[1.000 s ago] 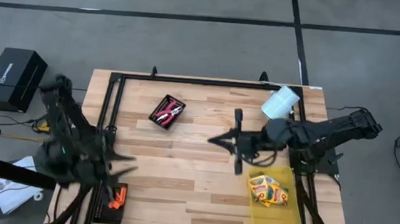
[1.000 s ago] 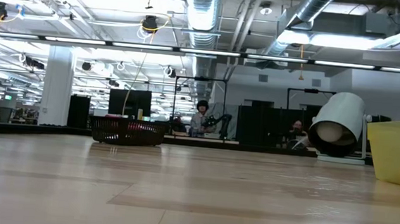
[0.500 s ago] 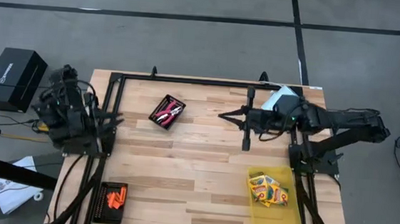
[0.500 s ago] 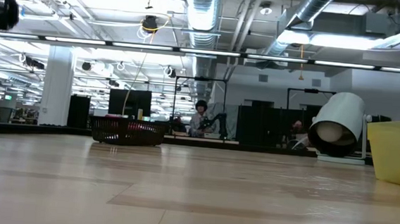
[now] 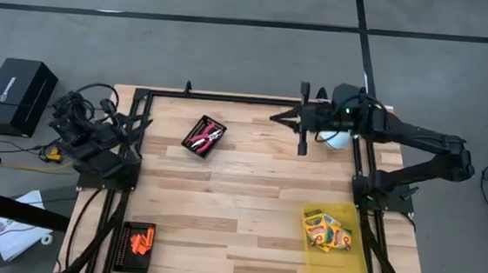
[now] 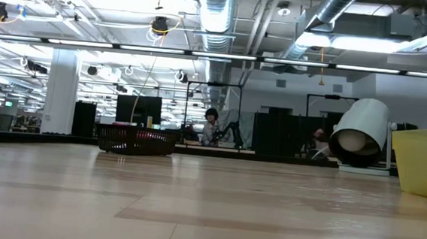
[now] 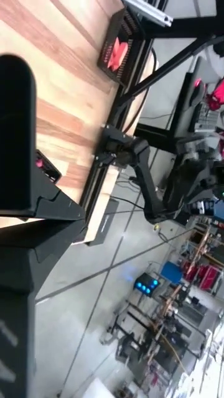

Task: Pick & Place School Supplies
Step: Return to Home Position

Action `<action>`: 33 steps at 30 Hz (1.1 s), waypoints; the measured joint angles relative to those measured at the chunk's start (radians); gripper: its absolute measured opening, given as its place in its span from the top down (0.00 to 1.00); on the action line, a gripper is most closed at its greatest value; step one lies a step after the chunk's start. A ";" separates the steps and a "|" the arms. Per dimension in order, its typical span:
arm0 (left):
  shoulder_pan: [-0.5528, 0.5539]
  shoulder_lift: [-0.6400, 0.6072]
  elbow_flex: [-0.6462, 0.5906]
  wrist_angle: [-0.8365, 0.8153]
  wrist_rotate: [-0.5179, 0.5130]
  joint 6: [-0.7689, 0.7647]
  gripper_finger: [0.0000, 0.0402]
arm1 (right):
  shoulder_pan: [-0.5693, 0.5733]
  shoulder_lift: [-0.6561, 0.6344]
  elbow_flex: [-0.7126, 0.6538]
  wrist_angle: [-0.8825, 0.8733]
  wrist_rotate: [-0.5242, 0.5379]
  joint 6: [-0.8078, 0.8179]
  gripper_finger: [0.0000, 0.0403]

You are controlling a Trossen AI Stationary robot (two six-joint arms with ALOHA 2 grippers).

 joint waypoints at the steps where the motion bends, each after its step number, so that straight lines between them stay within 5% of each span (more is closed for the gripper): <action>1: 0.029 -0.015 -0.015 -0.022 -0.002 0.000 0.83 | -0.023 0.001 0.000 -0.003 -0.033 0.000 1.00; 11: 0.257 -0.193 -0.156 -0.054 -0.022 -0.080 0.83 | -0.186 0.002 0.000 -0.065 -0.201 -0.008 1.00; 17: 0.182 -0.321 -0.153 -0.036 -0.079 -0.131 0.84 | -0.255 0.000 -0.001 -0.201 -0.412 -0.017 1.00; 23: 0.053 -0.322 -0.186 -0.040 -0.126 -0.153 0.90 | -0.331 -0.015 0.000 -0.277 -0.566 -0.060 1.00; 33: 0.077 -0.322 -0.200 -0.033 -0.130 -0.155 0.99 | -0.418 -0.018 -0.087 -0.425 -0.857 -0.189 1.00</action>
